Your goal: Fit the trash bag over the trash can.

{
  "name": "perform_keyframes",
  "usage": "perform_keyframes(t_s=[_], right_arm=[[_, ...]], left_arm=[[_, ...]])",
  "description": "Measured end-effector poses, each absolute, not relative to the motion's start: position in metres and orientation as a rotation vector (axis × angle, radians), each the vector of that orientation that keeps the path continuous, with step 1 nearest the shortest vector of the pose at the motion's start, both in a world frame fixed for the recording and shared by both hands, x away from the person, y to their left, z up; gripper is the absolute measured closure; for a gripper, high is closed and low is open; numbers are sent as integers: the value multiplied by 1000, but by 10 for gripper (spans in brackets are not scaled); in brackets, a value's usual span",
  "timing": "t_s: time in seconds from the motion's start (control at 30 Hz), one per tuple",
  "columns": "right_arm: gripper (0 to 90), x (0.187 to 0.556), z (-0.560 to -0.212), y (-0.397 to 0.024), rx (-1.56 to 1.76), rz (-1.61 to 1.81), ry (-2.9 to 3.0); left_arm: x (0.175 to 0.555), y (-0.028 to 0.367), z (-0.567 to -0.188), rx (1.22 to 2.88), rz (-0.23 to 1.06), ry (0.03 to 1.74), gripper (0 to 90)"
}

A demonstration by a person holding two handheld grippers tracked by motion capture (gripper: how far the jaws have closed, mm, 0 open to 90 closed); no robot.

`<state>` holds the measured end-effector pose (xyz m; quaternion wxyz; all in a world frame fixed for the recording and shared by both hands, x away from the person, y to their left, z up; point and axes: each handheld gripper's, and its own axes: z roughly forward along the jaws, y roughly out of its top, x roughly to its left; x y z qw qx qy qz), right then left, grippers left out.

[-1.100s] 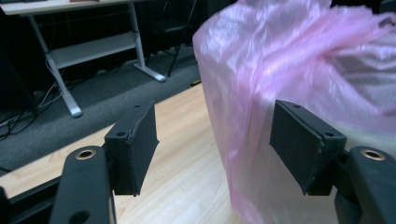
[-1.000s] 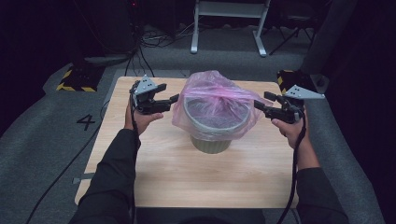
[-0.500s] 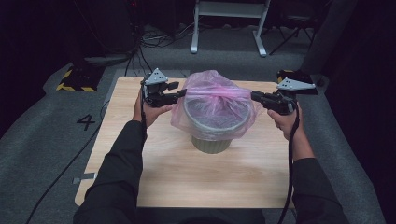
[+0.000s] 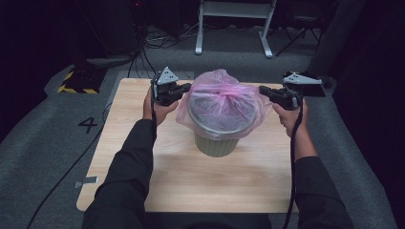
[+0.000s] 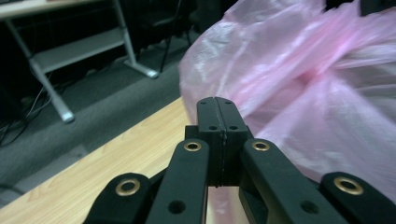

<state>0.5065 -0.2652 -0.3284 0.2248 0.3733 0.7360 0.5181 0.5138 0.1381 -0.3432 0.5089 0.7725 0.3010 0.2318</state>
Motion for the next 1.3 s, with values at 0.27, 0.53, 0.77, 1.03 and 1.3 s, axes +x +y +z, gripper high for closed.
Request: perform_keyframes(t_s=[0.27,0.53,0.77,1.03,1.3], right_arm=[[900,523,-346,-260,1140,1371,2068],[900,527,-361,-258,1173,1355,2116],[900,519,-363,-269,1172,1374,2117],[687,505,-348,-281,1118,1412,2067],[446,502,-327,-274,1035,1459,2037]], left_arm=[[528,135,-359,1884,526,816,898],[521,149,-365,1798,513,907,498],[475,169,-367,1778,540,781,284],[426,173,-374,1826,494,658,222],[418,143,-386,1893,434,600,204]])
